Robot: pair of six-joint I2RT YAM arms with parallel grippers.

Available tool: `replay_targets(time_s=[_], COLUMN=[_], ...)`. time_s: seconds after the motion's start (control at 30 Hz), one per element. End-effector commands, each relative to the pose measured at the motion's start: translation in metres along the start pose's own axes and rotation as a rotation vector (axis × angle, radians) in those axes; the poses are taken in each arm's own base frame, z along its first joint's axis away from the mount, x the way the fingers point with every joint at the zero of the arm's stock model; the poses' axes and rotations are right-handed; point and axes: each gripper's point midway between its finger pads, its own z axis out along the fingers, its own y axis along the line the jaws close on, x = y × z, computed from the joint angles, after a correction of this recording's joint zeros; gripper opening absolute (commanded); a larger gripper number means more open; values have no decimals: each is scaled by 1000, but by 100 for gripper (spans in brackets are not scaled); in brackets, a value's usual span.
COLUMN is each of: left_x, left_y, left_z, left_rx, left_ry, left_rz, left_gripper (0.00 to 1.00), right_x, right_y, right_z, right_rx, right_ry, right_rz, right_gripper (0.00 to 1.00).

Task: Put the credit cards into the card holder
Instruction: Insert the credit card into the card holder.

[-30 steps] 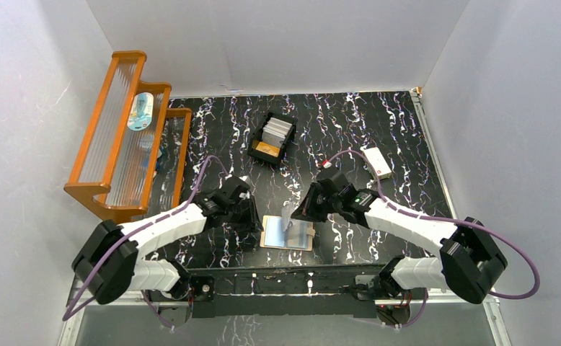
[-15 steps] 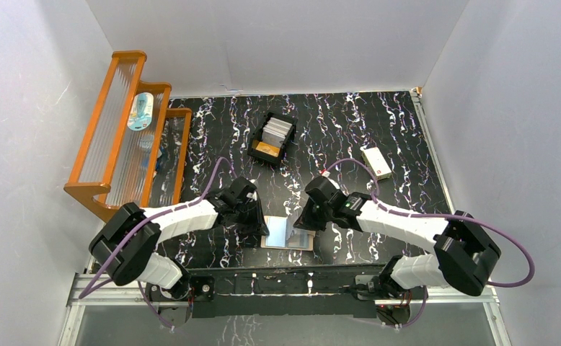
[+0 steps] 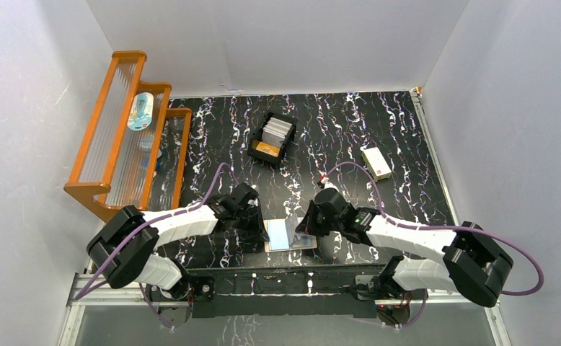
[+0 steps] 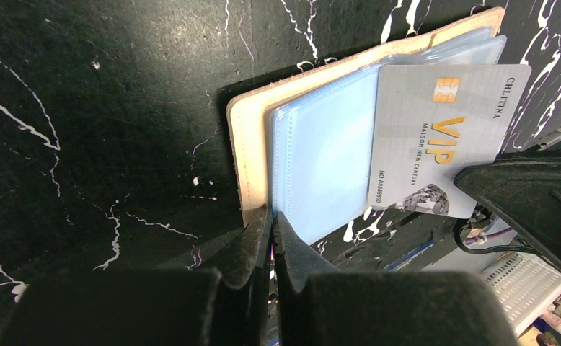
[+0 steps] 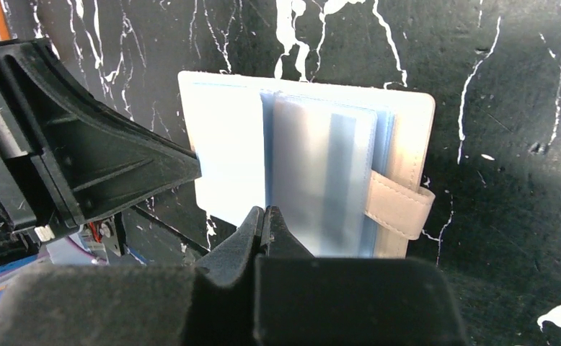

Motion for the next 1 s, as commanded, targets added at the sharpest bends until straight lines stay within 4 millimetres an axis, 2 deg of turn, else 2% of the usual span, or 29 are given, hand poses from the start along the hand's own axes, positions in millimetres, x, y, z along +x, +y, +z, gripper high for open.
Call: replay_targets(time_s=[0.0, 0.27, 0.43, 0.5, 0.97], left_x=[7, 9, 10, 10, 10], left_y=[11, 15, 17, 17, 19], left_z=[-3, -2, -2, -1, -1], left_rx=[-37, -51, -53, -54, -62], left_ry=[2, 3, 3, 4, 3], left_rz=[0, -2, 0, 3, 16], left_gripper=[2, 1, 1, 1, 0], right_x=[-5, -5, -3, 6, 7], right_y=[8, 2, 9, -3, -1], right_z=[-7, -7, -4, 0, -3], right_rx=[-84, -100, -149, -137, -234], right_ry=[-53, -90, -89, -70, -119], right_rz=[-46, -18, -16, -2, 28], right_gripper=[0, 0, 0, 0, 0])
